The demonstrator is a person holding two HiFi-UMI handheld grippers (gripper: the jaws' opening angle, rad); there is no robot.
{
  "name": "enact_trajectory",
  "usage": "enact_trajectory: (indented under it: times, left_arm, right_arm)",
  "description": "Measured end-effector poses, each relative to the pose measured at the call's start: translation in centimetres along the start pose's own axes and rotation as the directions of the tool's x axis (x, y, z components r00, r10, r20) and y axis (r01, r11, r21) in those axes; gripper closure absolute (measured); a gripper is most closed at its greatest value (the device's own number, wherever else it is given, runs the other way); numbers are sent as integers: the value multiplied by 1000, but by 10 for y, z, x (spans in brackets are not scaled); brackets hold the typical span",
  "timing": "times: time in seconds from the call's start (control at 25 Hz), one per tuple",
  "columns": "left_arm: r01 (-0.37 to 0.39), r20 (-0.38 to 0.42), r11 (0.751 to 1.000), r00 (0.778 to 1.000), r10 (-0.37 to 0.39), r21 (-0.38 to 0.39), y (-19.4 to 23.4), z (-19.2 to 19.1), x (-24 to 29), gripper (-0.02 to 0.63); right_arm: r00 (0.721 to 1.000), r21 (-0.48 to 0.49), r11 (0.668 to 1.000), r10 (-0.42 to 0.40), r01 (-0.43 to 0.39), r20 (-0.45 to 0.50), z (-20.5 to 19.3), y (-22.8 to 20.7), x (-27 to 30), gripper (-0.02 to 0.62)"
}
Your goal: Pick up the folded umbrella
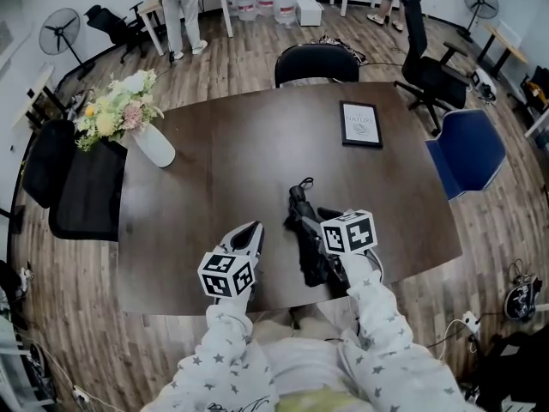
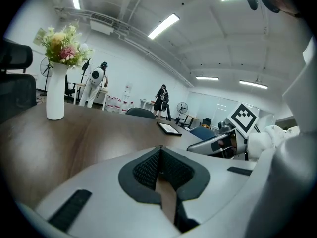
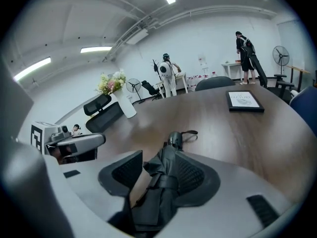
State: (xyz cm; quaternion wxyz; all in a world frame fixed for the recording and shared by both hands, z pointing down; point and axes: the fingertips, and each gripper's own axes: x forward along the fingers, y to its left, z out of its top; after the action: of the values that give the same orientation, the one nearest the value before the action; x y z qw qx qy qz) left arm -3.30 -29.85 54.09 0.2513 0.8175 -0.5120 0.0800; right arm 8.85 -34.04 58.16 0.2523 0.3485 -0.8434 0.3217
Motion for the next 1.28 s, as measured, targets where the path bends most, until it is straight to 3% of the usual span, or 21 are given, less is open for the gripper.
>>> enact_trajectory:
  times: [0.24, 0.52, 1.28]
  left_arm:
    - [37, -45, 999, 998, -37, -10, -1, -12, 7, 580]
    - [52, -74, 998, 996, -54, -28, 6, -22, 13, 580]
    - [70, -91, 995, 993, -76, -73, 13, -32, 18, 580]
  right_arm:
    - [986, -2, 999, -47, 47, -160, -23, -8, 19, 325]
    - [952, -50, 996, -89, 77, -294, -41, -12, 44, 313]
    - [870, -107, 988, -148, 110, -470, -62, -17, 69, 305]
